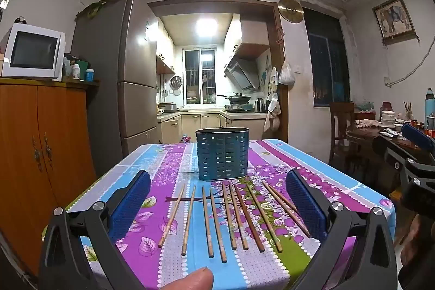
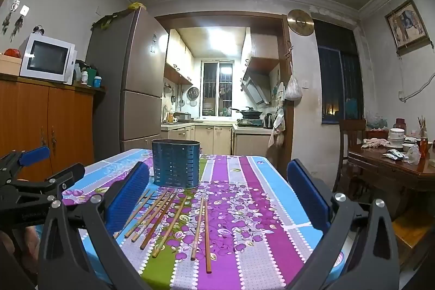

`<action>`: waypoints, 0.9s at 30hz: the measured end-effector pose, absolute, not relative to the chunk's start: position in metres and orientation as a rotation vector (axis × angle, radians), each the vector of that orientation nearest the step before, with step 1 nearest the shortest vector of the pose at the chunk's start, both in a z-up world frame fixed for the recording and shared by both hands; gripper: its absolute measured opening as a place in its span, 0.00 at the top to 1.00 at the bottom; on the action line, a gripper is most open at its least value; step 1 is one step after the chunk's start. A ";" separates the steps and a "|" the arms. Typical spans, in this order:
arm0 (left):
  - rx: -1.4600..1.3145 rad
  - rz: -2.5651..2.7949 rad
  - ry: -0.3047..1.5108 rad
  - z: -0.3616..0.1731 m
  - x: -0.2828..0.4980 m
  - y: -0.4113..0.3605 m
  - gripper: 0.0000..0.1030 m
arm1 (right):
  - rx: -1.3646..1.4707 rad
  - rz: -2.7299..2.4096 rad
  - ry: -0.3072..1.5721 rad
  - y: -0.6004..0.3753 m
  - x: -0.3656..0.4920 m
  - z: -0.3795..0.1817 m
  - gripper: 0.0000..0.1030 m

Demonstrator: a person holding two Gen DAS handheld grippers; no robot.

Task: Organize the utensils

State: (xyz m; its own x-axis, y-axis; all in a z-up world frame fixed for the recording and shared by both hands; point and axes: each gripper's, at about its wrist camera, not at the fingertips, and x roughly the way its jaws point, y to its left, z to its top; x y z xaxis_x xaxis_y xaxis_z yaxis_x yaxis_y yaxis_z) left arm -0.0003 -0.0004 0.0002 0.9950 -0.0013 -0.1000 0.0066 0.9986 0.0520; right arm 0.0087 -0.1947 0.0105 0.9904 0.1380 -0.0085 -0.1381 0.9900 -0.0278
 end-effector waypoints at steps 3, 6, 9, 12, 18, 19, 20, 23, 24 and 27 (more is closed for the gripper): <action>0.058 -0.005 0.098 0.000 -0.002 -0.003 0.03 | -0.034 0.138 0.015 -0.194 0.010 0.010 0.05; 0.049 -0.006 0.108 -0.004 0.001 -0.001 0.03 | -0.034 0.140 0.019 -0.194 0.010 0.010 0.05; 0.038 -0.031 0.125 -0.005 0.002 0.000 0.03 | -0.039 0.143 0.023 -0.193 0.011 0.009 0.05; 0.042 -0.013 0.141 -0.007 0.004 0.005 0.03 | -0.045 0.153 0.031 -0.194 0.014 0.006 0.05; 0.018 0.062 0.174 -0.003 0.026 0.049 0.03 | -0.056 0.170 0.054 -0.198 0.019 0.003 0.05; 0.012 0.077 0.176 -0.002 0.028 0.056 0.03 | -0.059 0.172 0.057 -0.197 0.020 0.002 0.05; 0.001 0.085 0.178 -0.002 0.029 0.063 0.03 | -0.063 0.174 0.063 -0.197 0.021 0.001 0.05; -0.019 0.105 0.185 0.000 0.032 0.078 0.03 | -0.068 0.179 0.076 -0.195 0.025 -0.002 0.05; -0.023 0.118 0.181 -0.002 0.031 0.084 0.03 | -0.072 0.178 0.080 -0.194 0.026 -0.004 0.05; -0.020 0.142 0.192 -0.004 0.035 0.092 0.03 | -0.088 0.187 0.090 -0.190 0.030 -0.006 0.05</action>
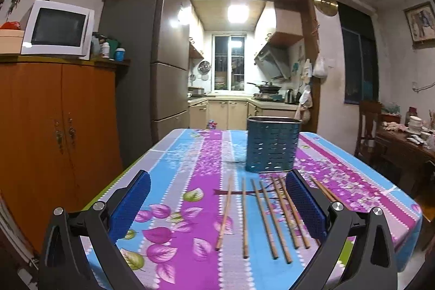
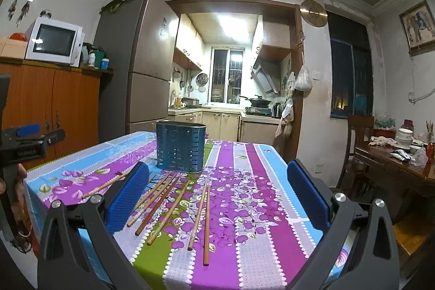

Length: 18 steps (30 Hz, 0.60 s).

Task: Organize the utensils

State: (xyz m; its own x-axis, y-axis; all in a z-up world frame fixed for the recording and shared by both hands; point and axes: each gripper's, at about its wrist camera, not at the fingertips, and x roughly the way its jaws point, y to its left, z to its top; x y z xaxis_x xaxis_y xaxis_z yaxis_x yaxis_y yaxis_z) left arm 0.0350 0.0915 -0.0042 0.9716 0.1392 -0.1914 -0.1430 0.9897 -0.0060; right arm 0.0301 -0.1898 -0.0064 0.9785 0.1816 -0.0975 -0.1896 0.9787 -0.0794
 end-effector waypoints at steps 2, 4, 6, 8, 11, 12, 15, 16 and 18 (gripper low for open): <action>-0.020 0.146 0.199 -0.008 0.035 0.092 0.03 | -0.085 0.188 0.095 -0.189 0.032 -0.007 0.05; -0.018 0.145 0.202 -0.009 0.035 0.092 0.03 | -0.082 0.186 0.093 -0.189 0.034 -0.008 0.05; -0.013 0.145 0.196 -0.009 0.034 0.093 0.03 | -0.079 0.187 0.095 -0.190 0.035 -0.009 0.05; -0.016 0.142 0.196 -0.009 0.035 0.088 0.03 | -0.078 0.191 0.098 -0.190 0.036 -0.009 0.05; -0.020 0.139 0.188 -0.007 0.035 0.089 0.03 | -0.075 0.192 0.102 -0.190 0.037 -0.010 0.05; -0.017 0.141 0.186 -0.009 0.036 0.085 0.03 | -0.073 0.191 0.106 -0.190 0.038 -0.011 0.05; -0.017 0.134 0.184 -0.008 0.035 0.082 0.03 | -0.067 0.191 0.109 -0.190 0.039 -0.010 0.05; -0.015 0.131 0.183 -0.008 0.034 0.081 0.03 | -0.065 0.191 0.109 -0.190 0.039 -0.009 0.05; -0.010 0.122 0.181 -0.007 0.033 0.078 0.03 | -0.066 0.193 0.107 -0.189 0.039 -0.008 0.05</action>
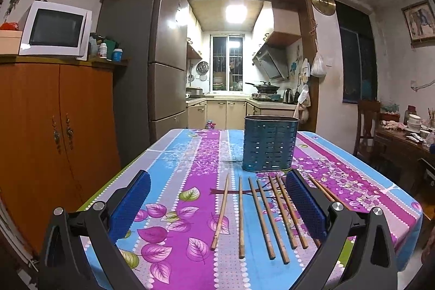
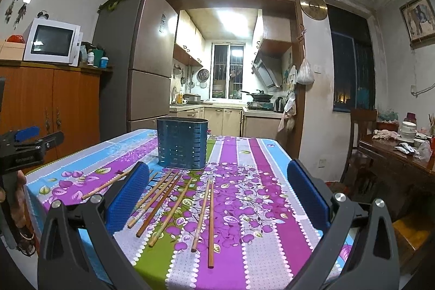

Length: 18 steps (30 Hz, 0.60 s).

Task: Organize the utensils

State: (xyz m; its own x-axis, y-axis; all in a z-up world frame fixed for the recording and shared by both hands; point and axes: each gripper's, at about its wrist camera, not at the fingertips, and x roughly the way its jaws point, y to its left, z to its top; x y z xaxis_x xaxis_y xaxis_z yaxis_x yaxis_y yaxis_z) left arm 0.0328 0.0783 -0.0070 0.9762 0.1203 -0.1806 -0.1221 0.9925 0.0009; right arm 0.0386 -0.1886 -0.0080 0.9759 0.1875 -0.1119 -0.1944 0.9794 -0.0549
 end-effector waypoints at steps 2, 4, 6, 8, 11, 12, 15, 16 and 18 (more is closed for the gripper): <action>-0.004 0.114 0.179 -0.006 0.031 0.075 0.03 | -0.065 0.195 0.103 -0.188 0.038 -0.005 0.05; 0.002 0.096 0.178 -0.007 0.031 0.070 0.03 | -0.065 0.198 0.099 -0.187 0.037 -0.003 0.05; 0.013 0.075 0.171 -0.005 0.028 0.065 0.03 | -0.063 0.202 0.096 -0.186 0.037 0.000 0.05; 0.018 0.043 0.162 -0.003 0.026 0.061 0.03 | -0.061 0.208 0.095 -0.185 0.036 0.003 0.05; 0.032 0.009 0.152 -0.002 0.023 0.054 0.03 | -0.059 0.213 0.090 -0.184 0.036 0.005 0.05; 0.035 0.003 0.154 -0.001 0.023 0.052 0.03 | -0.056 0.214 0.091 -0.184 0.036 0.006 0.05; 0.035 -0.009 0.159 -0.001 0.024 0.048 0.03 | -0.049 0.216 0.097 -0.183 0.037 0.007 0.05; 0.034 -0.013 0.160 -0.002 0.024 0.047 0.03 | -0.048 0.217 0.099 -0.183 0.037 0.007 0.05; 0.034 -0.016 0.160 -0.002 0.024 0.046 0.03 | -0.047 0.217 0.099 -0.183 0.037 0.007 0.05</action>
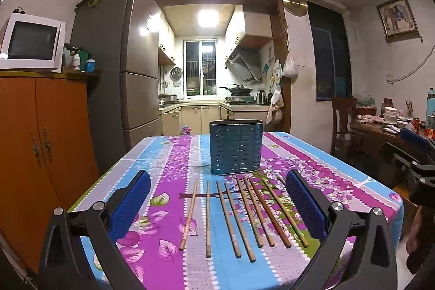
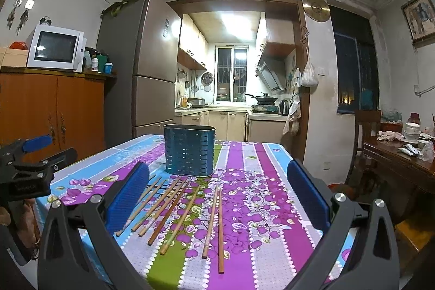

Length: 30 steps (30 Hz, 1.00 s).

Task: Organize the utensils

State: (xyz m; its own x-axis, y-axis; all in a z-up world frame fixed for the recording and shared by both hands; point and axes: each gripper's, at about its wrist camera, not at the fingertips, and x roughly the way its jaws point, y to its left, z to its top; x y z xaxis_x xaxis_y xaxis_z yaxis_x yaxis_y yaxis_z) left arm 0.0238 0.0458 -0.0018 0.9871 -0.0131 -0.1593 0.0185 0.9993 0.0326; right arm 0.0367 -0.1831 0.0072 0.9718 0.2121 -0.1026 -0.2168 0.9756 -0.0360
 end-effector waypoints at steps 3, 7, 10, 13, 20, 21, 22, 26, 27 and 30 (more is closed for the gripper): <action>0.035 -0.017 0.162 -0.003 0.024 0.044 0.03 | -0.044 0.216 0.099 -0.183 0.037 0.007 0.05; 0.037 -0.021 0.165 -0.004 0.024 0.043 0.03 | -0.037 0.217 0.109 -0.184 0.039 0.006 0.05; 0.039 -0.025 0.169 -0.005 0.025 0.042 0.03 | -0.034 0.219 0.109 -0.184 0.039 0.007 0.05; 0.040 -0.025 0.172 -0.006 0.025 0.042 0.03 | -0.034 0.219 0.110 -0.184 0.039 0.007 0.05; 0.041 -0.025 0.180 -0.007 0.029 0.041 0.03 | -0.037 0.226 0.115 -0.183 0.040 0.006 0.05; 0.042 -0.024 0.183 -0.008 0.030 0.042 0.03 | -0.039 0.229 0.115 -0.183 0.040 0.005 0.05; 0.042 -0.023 0.185 -0.009 0.030 0.042 0.03 | -0.041 0.233 0.118 -0.182 0.040 0.004 0.05; 0.034 -0.020 0.196 -0.012 0.036 0.046 0.03 | -0.051 0.244 0.129 -0.180 0.042 0.001 0.05; 0.033 -0.020 0.198 -0.013 0.037 0.047 0.03 | -0.051 0.245 0.132 -0.180 0.042 0.000 0.05; 0.037 -0.016 0.200 -0.014 0.040 0.048 0.03 | -0.054 0.258 0.141 -0.181 0.044 -0.002 0.05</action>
State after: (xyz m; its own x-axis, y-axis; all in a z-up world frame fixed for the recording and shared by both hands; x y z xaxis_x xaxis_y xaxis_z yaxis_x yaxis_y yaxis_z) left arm 0.0398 0.0477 -0.0144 0.9800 -0.0121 -0.1985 0.0194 0.9992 0.0350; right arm 0.0439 -0.1811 -0.0020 0.9572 0.2502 -0.1454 -0.2577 0.9656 -0.0350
